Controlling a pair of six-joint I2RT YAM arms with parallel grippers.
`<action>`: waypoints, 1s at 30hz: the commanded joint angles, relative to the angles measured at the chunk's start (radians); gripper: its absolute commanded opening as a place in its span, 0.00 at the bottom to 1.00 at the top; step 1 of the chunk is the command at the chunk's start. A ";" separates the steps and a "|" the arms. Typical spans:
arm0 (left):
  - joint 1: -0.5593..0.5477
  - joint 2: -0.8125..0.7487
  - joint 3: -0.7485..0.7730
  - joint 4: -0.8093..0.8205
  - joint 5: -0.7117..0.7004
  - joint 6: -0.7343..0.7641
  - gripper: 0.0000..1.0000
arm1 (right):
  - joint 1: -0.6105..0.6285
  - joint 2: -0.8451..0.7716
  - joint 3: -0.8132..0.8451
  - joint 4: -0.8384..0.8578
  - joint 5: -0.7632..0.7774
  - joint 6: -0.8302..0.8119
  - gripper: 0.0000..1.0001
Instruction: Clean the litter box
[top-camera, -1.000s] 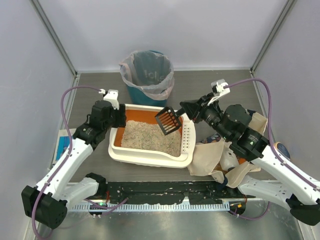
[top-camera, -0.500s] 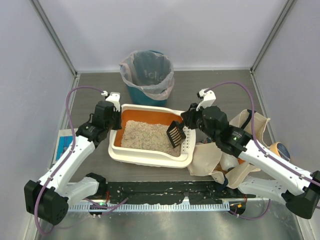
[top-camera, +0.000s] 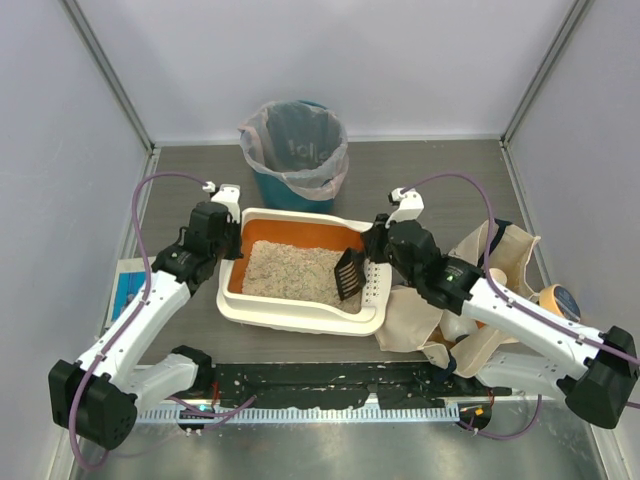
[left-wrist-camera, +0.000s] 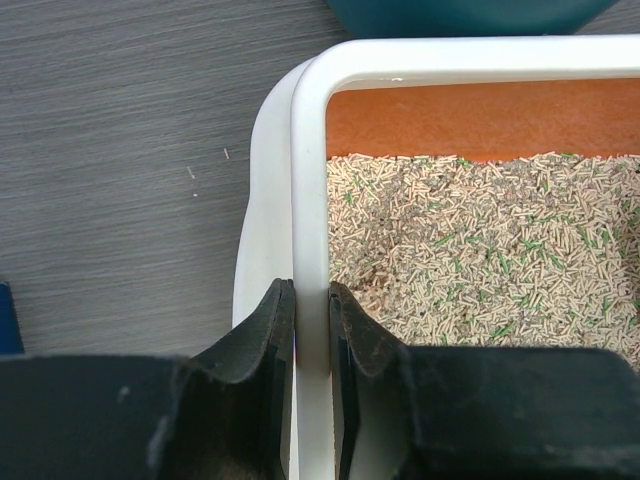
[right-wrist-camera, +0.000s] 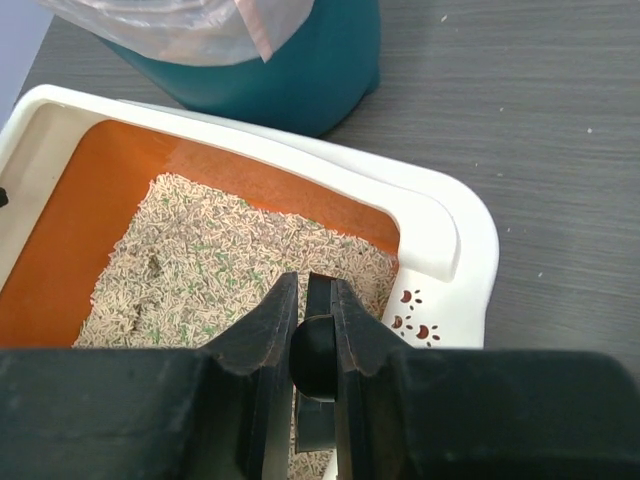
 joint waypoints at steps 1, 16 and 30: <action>-0.010 0.021 0.014 0.005 0.072 -0.004 0.10 | 0.003 0.035 -0.031 0.032 0.038 0.040 0.01; -0.009 0.032 0.014 0.008 0.079 -0.002 0.04 | 0.026 0.211 -0.114 0.132 -0.140 0.106 0.01; -0.010 0.038 0.019 0.008 0.092 -0.012 0.01 | 0.073 0.211 -0.241 0.260 -0.157 0.218 0.01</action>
